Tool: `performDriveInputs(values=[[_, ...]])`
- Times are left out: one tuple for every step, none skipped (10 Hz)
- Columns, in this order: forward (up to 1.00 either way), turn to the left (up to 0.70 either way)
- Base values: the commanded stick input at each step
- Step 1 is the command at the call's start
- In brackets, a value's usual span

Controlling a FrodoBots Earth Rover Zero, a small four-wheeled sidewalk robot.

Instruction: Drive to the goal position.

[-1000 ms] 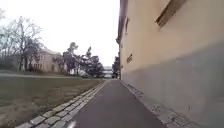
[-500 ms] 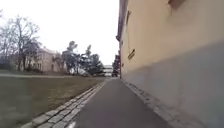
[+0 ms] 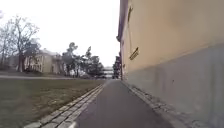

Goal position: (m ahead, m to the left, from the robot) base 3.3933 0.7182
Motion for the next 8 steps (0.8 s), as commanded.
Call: performDriveInputs(values=[[1.00, 0.00], [1.00, 0.00], [1.00, 0.00], [1.00, 0.00], [1.00, 0.00], [1.00, 0.00], [1.00, 0.00], [1.00, 0.00]])
